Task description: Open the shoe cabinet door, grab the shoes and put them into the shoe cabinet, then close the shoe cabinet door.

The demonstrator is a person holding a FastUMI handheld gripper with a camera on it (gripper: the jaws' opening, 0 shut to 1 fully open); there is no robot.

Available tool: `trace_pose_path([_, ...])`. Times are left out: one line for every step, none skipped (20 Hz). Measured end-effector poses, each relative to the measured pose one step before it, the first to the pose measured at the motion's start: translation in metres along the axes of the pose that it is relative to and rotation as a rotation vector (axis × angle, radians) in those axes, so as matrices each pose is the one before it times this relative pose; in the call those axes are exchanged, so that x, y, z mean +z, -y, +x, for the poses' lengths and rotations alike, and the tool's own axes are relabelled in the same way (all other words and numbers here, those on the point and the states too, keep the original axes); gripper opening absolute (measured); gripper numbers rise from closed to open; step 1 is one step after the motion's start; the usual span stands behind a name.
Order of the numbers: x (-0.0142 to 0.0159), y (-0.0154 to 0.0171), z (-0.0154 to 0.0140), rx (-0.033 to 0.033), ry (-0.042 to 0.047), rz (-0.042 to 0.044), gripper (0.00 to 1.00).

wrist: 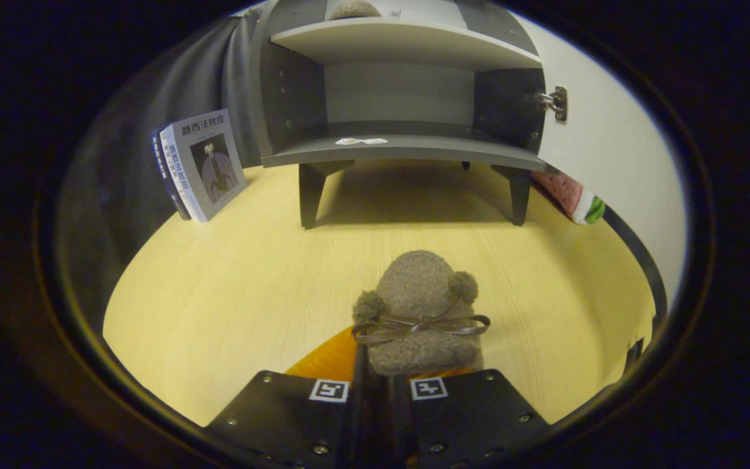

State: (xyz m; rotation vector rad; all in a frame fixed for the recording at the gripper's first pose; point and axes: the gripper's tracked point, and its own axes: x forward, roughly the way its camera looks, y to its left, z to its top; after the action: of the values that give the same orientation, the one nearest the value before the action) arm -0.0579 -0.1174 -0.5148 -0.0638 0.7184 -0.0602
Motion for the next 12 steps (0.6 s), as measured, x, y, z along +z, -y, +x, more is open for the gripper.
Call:
trace_pose_path([0.00020,-0.00024,0.00014,0.00195,-0.00540,-0.00351,0.20])
trace_pose_path([0.00044,-0.00076,-0.00104,0.00233,-0.00706,-0.00679,0.20])
trace_pose_path([0.00090,-0.00028,-0.00197,-0.00202,-0.00399,-0.01155,0.20])
trace_pose_path([0.00304,-0.00061,-0.00263,-0.00095,0.00482,-0.00833,0.20])
trace_pose_path([0.00356,-0.00056,-0.00098,-0.00210,0.00585,-0.00629,0.20])
trace_pose_path([0.00415,-0.00054,-0.00102,-0.00218,0.00804,-0.00572,0.20])
trace_pose_path([0.00368,0.00069,-0.00410,-0.00373,0.00676,0.00098,0.20])
trace_pose_path([0.00039,0.00218,0.00138,-0.01081,-0.00944,-0.00119,0.11])
trace_pose_path([-0.00301,-0.00141,0.00400,-0.00143,-0.01371,0.00087,0.01])
trace_pose_path([-0.00157,-0.00190,0.00051,0.00706,-0.01297,0.00761,0.01])
trace_pose_path([0.00271,-0.00023,0.00050,0.00181,0.00230,0.01001,0.02])
trace_pose_path([0.00427,-0.00057,-0.00232,0.00249,0.01160,0.01066,0.01])
